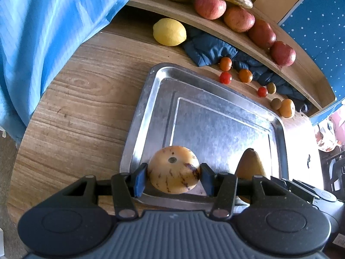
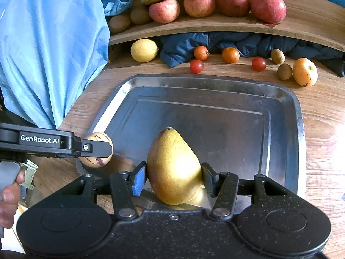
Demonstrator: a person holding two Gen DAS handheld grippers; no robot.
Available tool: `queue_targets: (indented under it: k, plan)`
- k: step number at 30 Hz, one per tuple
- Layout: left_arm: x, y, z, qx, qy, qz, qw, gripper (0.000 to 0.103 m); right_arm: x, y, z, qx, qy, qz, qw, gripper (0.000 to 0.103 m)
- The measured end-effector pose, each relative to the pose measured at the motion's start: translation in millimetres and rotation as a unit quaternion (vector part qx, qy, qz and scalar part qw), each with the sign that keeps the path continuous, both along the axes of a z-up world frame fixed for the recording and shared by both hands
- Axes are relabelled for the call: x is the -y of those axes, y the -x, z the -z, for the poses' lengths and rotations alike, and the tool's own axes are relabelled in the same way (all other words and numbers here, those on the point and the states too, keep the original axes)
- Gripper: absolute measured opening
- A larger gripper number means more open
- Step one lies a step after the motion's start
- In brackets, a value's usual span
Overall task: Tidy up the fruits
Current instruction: 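Carry the striped fruit and pear over the tray with both tools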
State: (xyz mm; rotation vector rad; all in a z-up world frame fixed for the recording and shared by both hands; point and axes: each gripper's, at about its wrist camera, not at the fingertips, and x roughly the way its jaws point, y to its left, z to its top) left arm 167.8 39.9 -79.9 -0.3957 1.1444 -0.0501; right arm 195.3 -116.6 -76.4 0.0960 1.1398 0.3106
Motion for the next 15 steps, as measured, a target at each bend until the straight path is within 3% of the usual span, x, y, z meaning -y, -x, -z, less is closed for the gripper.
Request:
queue_targets:
  k: [15]
  plan:
    - [-2,5,2,-0.004,-0.001,-0.001,1.0000,0.056,-12,-3,1,0.017,0.022,-0.027,0.999,0.055]
